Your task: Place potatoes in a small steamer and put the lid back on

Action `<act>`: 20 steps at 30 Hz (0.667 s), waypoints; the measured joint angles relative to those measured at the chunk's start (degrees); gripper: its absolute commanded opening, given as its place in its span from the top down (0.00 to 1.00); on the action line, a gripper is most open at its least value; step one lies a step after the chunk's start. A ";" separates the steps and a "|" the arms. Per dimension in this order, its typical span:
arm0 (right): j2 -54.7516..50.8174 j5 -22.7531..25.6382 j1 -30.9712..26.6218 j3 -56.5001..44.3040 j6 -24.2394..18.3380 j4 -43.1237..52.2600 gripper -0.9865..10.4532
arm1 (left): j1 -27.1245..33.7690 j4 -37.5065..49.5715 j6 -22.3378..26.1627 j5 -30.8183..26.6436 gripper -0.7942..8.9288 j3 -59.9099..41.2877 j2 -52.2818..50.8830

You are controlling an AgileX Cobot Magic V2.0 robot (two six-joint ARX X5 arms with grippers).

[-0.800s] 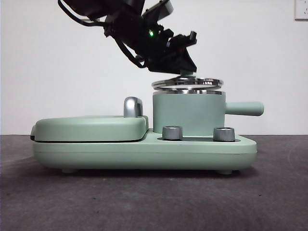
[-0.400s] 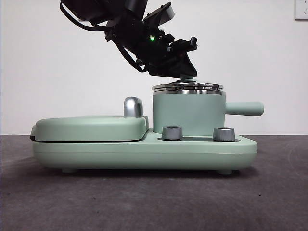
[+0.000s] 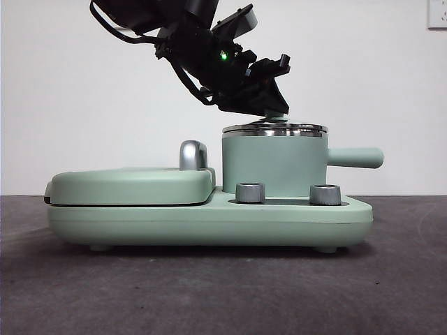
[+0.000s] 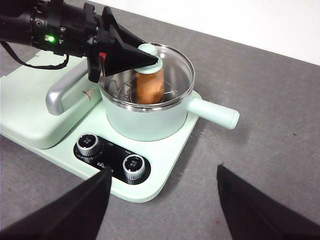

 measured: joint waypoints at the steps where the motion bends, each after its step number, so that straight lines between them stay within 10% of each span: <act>1: 0.00 0.00 0.00 0.00 0.00 0.00 0.62 | 0.00 0.00 0.00 0.00 0.91 0.00 0.00; 11: 0.00 0.00 0.00 0.00 0.00 0.00 0.62 | 0.00 -0.33 0.04 0.00 0.90 0.04 0.09; 20: 0.00 0.00 0.00 0.00 0.00 0.00 0.62 | -0.31 -2.67 -0.26 0.22 0.59 0.46 0.09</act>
